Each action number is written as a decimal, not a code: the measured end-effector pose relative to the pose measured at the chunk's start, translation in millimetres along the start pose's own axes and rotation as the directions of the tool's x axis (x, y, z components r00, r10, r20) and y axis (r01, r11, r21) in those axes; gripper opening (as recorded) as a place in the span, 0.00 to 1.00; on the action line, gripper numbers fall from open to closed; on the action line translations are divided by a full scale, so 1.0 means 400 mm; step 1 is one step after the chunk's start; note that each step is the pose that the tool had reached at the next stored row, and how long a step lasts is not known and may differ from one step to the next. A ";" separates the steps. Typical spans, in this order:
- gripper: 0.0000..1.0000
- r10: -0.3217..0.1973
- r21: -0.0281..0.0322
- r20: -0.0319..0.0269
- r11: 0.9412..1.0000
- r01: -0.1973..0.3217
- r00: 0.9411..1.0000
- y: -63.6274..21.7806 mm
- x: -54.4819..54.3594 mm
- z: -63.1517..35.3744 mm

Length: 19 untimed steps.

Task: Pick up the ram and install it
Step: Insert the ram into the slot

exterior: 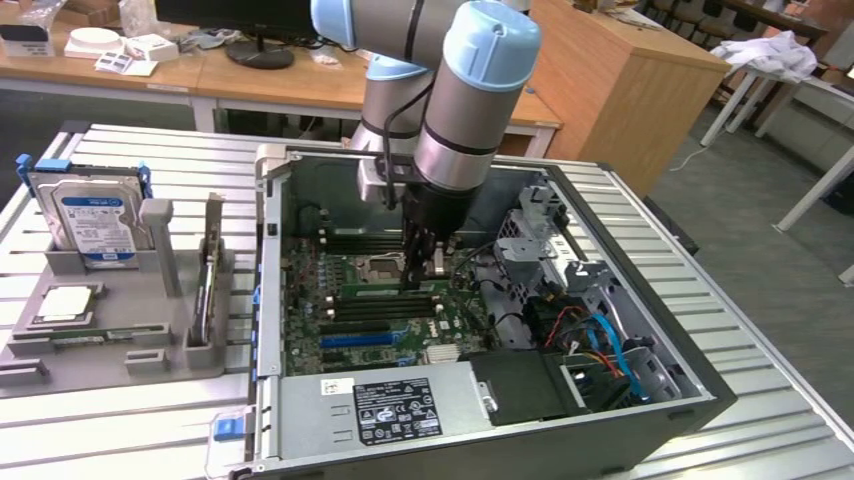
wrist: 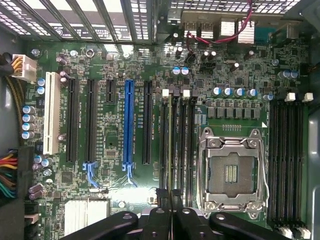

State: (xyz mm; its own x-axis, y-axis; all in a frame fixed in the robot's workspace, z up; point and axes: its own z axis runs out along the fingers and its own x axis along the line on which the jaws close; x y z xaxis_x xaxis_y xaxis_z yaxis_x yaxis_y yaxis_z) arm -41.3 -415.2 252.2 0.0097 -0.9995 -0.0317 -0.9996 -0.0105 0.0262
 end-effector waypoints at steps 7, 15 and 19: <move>0.12 0.000 0.000 0.000 1.000 0.000 1.000 0.000 0.000 0.001; 0.12 0.000 0.000 0.000 1.000 0.000 1.000 0.000 0.005 0.005; 0.12 0.000 0.000 0.000 1.000 0.000 1.000 0.000 0.009 0.006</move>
State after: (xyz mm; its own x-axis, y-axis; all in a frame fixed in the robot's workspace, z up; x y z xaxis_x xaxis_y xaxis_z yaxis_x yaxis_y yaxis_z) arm -41.3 -418.5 249.8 0.0096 -0.9995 -0.0316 -0.9996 -0.0104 0.0261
